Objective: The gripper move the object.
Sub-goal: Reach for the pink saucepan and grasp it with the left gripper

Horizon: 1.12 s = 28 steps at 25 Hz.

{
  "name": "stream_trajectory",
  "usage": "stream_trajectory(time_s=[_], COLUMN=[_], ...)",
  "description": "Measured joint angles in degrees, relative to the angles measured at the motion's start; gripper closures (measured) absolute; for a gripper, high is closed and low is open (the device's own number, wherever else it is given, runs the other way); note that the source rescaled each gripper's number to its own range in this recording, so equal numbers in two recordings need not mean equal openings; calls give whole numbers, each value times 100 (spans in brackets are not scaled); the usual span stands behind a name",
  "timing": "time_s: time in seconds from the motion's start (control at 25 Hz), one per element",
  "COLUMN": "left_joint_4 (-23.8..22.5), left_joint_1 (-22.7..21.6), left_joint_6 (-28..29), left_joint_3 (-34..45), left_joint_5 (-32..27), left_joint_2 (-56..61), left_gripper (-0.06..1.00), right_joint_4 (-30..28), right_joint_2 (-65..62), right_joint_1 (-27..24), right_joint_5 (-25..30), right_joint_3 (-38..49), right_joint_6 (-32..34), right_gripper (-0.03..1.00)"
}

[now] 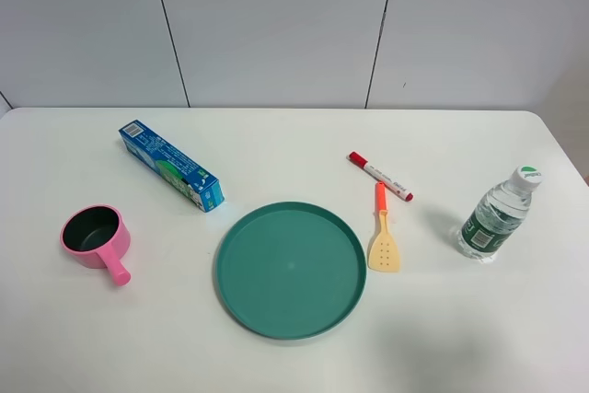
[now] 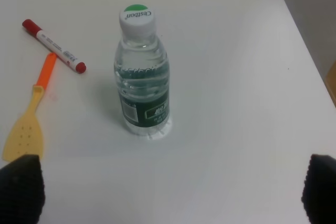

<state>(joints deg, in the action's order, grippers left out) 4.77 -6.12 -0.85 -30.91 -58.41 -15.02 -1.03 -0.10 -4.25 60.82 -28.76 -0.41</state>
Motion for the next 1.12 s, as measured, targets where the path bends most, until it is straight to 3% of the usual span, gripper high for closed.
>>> stream_trajectory(time_s=[0.32,0.64,1.12], left_joint_4=[0,0,0], left_joint_1=[0,0,0], left_joint_6=[6,6,-5], left_joint_3=[-671,-1265,-1369], left_joint_5=[698,768,1296], left_joint_2=[-1339,-2915,-4604], left_gripper=[-6,-5,-6], right_joint_4=[0,0,0], right_joint_2=[0,0,0], right_joint_1=[0,0,0], right_joint_5=[0,0,0], right_joint_3=[0,0,0], right_joint_6=[0,0,0], right_gripper=[-3,-3,-3])
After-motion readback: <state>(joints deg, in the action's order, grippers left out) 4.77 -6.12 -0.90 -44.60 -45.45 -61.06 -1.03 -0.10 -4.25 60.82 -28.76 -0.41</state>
